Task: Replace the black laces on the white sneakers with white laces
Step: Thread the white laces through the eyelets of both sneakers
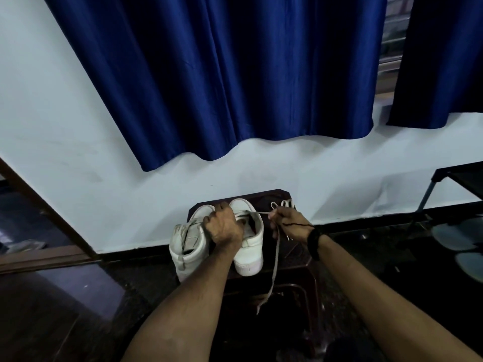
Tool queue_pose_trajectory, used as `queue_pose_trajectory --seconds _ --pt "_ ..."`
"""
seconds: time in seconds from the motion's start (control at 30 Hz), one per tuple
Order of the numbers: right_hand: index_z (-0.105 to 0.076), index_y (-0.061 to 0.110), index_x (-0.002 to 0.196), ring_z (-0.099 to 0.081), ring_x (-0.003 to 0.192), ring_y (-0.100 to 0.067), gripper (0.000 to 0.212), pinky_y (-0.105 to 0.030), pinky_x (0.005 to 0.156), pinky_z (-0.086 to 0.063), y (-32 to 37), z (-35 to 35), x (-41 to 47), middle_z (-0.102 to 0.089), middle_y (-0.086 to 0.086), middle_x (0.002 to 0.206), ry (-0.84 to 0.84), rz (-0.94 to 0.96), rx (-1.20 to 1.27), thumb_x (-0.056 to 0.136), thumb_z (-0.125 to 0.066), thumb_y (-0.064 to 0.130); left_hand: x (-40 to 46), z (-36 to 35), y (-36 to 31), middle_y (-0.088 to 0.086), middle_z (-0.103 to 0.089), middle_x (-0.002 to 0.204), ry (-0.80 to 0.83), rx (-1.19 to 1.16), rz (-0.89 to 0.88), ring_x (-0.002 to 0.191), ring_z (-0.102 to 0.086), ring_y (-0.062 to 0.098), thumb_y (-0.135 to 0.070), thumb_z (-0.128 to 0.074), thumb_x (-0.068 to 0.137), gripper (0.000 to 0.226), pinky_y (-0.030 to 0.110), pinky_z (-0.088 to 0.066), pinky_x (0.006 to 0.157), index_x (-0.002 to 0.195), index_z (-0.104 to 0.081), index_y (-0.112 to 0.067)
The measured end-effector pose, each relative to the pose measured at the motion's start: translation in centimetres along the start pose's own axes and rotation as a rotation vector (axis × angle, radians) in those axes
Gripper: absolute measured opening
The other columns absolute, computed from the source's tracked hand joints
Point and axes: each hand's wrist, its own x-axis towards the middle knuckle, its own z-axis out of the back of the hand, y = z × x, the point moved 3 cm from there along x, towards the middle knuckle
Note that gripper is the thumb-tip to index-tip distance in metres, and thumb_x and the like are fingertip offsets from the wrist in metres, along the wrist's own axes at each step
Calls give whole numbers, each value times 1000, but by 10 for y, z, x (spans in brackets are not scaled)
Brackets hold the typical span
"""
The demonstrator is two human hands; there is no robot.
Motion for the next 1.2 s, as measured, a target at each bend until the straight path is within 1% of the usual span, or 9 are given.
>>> queue_pose_trajectory --seconds 0.2,0.33,0.5,0.6,0.7,0.77,0.9,1.07,1.2 --pt "-60 12 78 -46 48 -2 25 -21 55 -38 -3 3 -6 -54 6 60 -138 5 -183 98 -51 24 0 2 0 3 -68 104 9 -32 16 95 -67 23 -53 -78 65 60 34 -48 80 108 -57 -17" --pt "-63 -3 88 -41 45 -3 40 -16 47 -34 18 3 -20 -48 3 58 -19 12 -22 100 -49 33 0 5 1 4 -59 111 -38 -119 -94 107 -54 24 -35 -73 69 46 36 -48 87 108 -60 -16" --pt "-65 6 98 -45 50 -9 26 -15 45 -38 52 3 -22 -53 1 62 -12 51 275 101 -48 25 -8 32 -7 -2 -65 104 -49 -675 -147 104 -57 22 -15 -60 84 20 36 -48 77 102 -62 -23" --pt "-68 9 83 -50 54 -16 29 -19 46 -41 54 -1 -22 -58 -2 63 5 9 66 99 -53 29 -14 44 -6 0 -65 109 7 -722 -104 108 -58 23 -15 -57 85 23 36 -47 78 107 -62 -22" --pt "-74 4 85 -68 80 -31 38 -31 68 -52 40 -8 -29 -72 -16 85 263 -27 -569 91 -54 37 -4 53 16 5 -58 126 42 -450 -133 121 -49 25 -16 -51 89 35 38 -44 92 123 -57 -17" --pt "-73 6 99 -66 100 -31 36 -32 82 -51 24 -13 -36 -71 -16 103 194 -96 -961 88 -59 38 11 49 29 8 -55 136 216 -297 -194 127 -48 28 -19 -47 93 39 37 -39 101 131 -54 -15" --pt "-70 19 97 -60 104 -28 30 -31 84 -48 24 -30 -31 -66 -9 103 -270 105 -798 81 -54 39 25 28 44 9 -60 134 536 -163 -296 122 -56 26 -35 -50 93 35 32 -43 98 125 -61 -25" --pt "-62 22 118 -35 131 -30 61 -43 97 -36 20 -83 -20 -52 -8 130 -60 249 -1121 86 -26 60 30 23 47 7 -71 107 448 -145 -322 105 -65 26 -34 -53 81 24 32 -52 86 94 -71 -25" --pt "-58 28 120 -21 141 -30 43 -50 98 -31 7 -89 -17 -49 -5 132 -52 165 -1065 98 -31 53 43 50 54 7 -70 100 427 -280 -220 95 -66 27 -38 -59 88 19 35 -54 85 81 -71 -24"
